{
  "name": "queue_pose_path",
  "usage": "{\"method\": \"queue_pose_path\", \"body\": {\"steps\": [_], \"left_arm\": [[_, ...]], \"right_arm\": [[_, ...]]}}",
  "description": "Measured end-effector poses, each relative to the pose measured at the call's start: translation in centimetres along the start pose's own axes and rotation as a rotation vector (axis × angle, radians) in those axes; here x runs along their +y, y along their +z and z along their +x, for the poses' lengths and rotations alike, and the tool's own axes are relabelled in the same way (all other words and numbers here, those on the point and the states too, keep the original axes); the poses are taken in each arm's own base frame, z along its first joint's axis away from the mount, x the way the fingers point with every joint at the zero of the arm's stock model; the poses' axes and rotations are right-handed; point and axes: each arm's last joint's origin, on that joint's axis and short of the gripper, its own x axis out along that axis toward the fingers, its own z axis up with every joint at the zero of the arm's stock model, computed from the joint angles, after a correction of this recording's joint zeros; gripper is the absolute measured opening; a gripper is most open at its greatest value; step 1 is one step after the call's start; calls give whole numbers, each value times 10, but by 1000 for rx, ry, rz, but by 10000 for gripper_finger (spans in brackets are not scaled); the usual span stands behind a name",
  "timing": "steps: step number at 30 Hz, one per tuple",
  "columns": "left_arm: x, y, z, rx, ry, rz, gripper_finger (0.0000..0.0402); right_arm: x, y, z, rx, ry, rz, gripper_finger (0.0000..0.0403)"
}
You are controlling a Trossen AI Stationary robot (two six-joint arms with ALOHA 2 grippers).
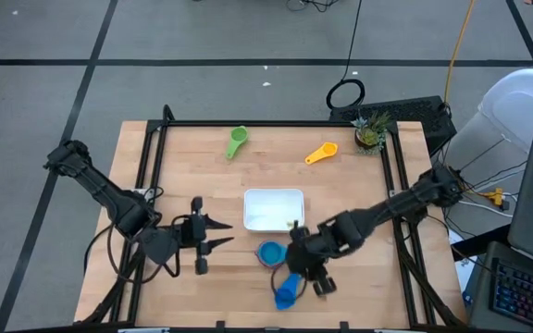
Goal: Nest measuring cups in basket
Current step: Stack the green measuring cup on top of the stacked measuring cups
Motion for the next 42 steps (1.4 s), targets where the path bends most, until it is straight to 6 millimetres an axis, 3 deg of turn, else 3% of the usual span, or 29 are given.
{"method": "queue_pose_path", "body": {"steps": [9,18,24,29,32,38,42], "left_arm": [[12,3,9,-2,56,-109,129],[28,2,20,33,138,-127,129],[51,-7,28,134,269,-134,129],[98,-8,43,245,433,-203,124],[131,3,45,350,436,-199,112],[195,29,31,486,465,-185,95],[237,33,23,509,465,-284,93]], "right_arm": [[40,-11,13,11,18,56,138],[55,-32,41,5,53,147,138],[55,-37,51,-23,45,176,138],[50,-35,49,-56,-2,178,138],[48,-34,47,-62,-3,180,138],[49,-35,42,-57,-1,155,138],[44,-34,34,-64,-15,141,138]]}}
